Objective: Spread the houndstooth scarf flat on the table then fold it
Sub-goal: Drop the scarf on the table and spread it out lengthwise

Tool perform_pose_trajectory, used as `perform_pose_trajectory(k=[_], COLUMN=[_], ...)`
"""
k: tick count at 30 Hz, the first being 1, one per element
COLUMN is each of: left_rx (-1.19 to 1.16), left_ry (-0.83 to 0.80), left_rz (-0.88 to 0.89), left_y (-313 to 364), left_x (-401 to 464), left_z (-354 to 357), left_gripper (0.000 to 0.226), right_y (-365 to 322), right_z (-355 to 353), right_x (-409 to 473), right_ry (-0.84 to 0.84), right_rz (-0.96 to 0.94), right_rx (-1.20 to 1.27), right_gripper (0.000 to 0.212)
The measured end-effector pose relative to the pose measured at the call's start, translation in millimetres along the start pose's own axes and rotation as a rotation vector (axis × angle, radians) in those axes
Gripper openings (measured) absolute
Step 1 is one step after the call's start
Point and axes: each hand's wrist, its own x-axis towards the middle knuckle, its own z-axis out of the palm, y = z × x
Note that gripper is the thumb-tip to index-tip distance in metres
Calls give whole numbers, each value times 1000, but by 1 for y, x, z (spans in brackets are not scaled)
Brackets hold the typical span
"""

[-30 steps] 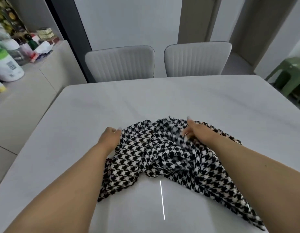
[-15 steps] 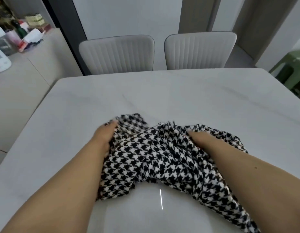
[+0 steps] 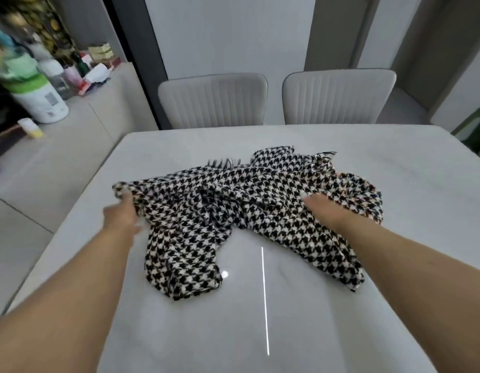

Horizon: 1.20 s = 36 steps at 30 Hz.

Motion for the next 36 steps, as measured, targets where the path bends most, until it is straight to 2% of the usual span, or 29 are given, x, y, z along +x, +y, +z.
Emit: perform_pose_trajectory(k=[2,6,8,10,11,12,13,15,16,18,20,22,24,25,26,27,28,30,31,32,34,36], left_rx=[314,612,813,970,965,936,884,720,607,351,215,258,280,265,252,268,295,416,514,601,677,745], left_ry=[-27,-351,-443,-525,-572,-593,-568,-408,-349,-334,-467,-729,-939,-965,-931,-815,-636,-146,71,207,256,217], left_rz=[73,247,278,245,190,151,141,239,295,263,112,9,-3,29,76,138,200,293,288,201,-41,-146], left_y=[-35,-80,-87,-85,-82,-77,-73,-69,-68,-66,-67,-67,-64,-64,-65,-66,-70,-82,-89,-94,-103,-111], left_x=[-24,-68,-74,-79,-79,-80,-78,-71,-69,-72,-83,-101,-118,-123,-125,-125,-121,-104,-95,-89,-84,-84], left_z=[15,40,43,36,30,24,20,18,21,31,46,59,69,73,75,75,72,60,52,43,30,23], left_gripper=[57,63,61,62,69,77,81,75,68,61,62,81,87,87,86,82,73,43,29,26,56,68], right_y=[14,14,6,1,1,3,5,12,17,26,36,43,44,41,38,33,28,14,7,0,-9,-11], right_z=[27,40,38,35,33,32,32,30,29,28,25,17,5,-1,-4,-5,-2,15,29,44,75,98], right_x=[-7,-20,-29,-35,-36,-34,-34,-30,-29,-29,-30,-26,-23,-22,-22,-22,-21,-19,-19,-20,-24,-28], right_ry=[-164,-269,-417,-512,-495,-404,-252,43,75,-56,-157,-152,-131,-90,-22,66,159,260,252,212,60,-75], right_rz=[41,179,259,340,350,313,235,32,-34,-30,92,215,363,407,409,371,292,62,-45,-151,-363,-442], right_rx=[-164,-373,-443,-493,-492,-468,-450,-453,-450,-441,-493,-519,-496,-505,-538,-569,-570,-392,-284,-238,-348,-519], right_gripper=[82,102,97,102,106,107,104,89,82,78,83,90,92,91,89,87,80,59,51,49,62,68])
